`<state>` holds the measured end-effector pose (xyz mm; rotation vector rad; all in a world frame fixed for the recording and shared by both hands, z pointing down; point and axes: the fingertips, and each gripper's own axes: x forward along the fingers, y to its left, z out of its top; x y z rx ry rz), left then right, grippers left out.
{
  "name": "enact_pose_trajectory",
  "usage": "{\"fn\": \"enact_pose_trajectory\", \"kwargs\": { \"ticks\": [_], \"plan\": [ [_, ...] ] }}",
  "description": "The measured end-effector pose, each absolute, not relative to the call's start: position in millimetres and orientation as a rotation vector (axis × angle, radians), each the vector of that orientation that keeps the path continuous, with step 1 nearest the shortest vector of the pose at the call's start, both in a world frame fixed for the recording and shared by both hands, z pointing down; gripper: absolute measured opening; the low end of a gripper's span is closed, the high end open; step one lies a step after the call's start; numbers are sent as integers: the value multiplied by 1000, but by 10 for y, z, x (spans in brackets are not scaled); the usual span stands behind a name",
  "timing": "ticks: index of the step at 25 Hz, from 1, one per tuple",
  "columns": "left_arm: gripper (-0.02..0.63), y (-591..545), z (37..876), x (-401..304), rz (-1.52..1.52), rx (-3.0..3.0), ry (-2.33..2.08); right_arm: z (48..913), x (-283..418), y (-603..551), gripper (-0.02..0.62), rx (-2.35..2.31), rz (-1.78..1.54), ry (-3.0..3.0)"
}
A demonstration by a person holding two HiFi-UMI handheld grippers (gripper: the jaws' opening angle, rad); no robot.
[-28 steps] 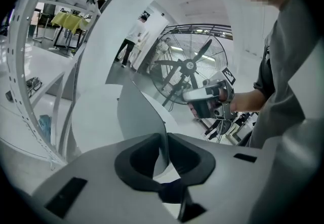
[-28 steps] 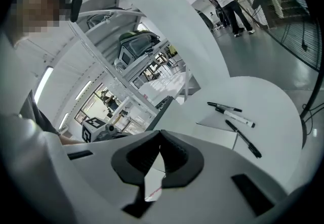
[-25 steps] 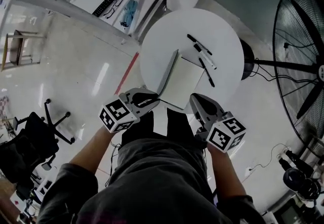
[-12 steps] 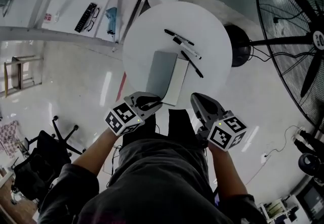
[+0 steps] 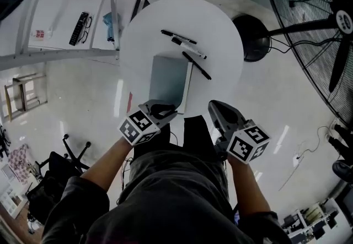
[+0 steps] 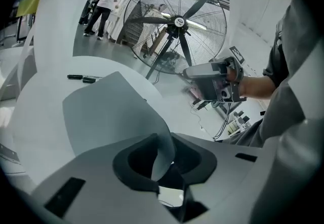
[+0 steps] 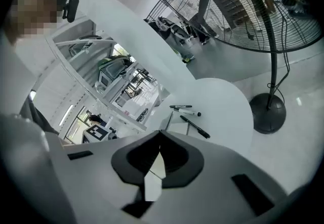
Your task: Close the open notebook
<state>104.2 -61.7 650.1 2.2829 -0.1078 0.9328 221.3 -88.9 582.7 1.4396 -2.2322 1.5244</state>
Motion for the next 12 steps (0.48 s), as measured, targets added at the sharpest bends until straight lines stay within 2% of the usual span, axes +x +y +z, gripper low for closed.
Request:
{"fn": "enact_pose_trajectory", "kwargs": {
  "ticks": [12],
  "plan": [
    [97, -522, 6932, 1288, 1172, 2172, -121, 5945, 2544, -803, 18, 1495, 1576, -2190]
  ]
}}
